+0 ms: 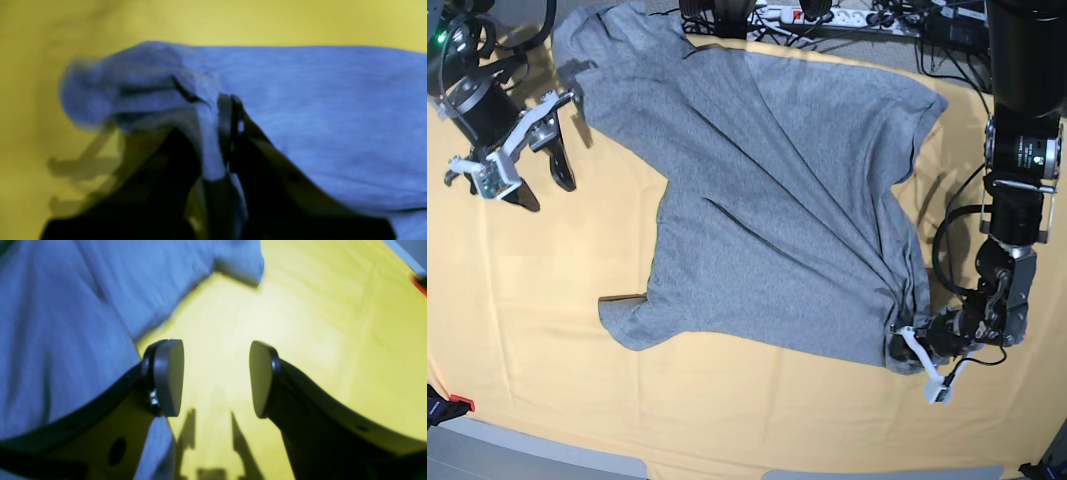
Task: Layout the t-shirt on the table in an organized manner, then fold the t-shirt properly
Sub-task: 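Grasp the other hem corner with the right gripper and pull both corners apart, then release both hem corners, leaving the shirt spread flat, then grasp the hem corner with the right gripper and lift it toward the collar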
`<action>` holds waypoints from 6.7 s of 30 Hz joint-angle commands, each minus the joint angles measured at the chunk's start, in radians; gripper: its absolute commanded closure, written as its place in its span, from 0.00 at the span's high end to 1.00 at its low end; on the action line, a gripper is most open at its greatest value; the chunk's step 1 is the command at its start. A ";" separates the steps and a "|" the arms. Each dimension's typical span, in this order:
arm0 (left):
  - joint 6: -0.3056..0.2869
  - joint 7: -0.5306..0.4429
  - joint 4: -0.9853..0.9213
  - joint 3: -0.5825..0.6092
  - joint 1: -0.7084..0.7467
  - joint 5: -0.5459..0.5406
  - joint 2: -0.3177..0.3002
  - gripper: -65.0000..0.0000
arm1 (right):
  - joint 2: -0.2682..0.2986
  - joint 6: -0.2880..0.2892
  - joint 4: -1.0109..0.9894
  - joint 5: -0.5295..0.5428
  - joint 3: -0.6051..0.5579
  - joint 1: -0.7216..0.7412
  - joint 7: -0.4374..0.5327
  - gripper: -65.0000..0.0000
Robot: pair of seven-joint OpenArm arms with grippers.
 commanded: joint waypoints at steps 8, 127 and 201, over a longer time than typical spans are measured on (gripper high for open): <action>-0.014 0.014 0.015 -0.006 -0.031 -0.005 0.058 0.00 | 0.011 0.039 -0.359 0.148 -0.153 0.258 -0.064 0.51; -0.066 0.145 0.015 -0.006 -0.230 -0.124 -0.056 0.00 | 0.032 0.175 -1.032 0.246 -0.311 0.694 -0.293 0.00; -0.066 0.167 0.015 -0.006 -0.100 -0.190 -0.055 0.00 | -0.277 0.149 -0.747 -0.072 -0.222 0.615 -0.135 0.40</action>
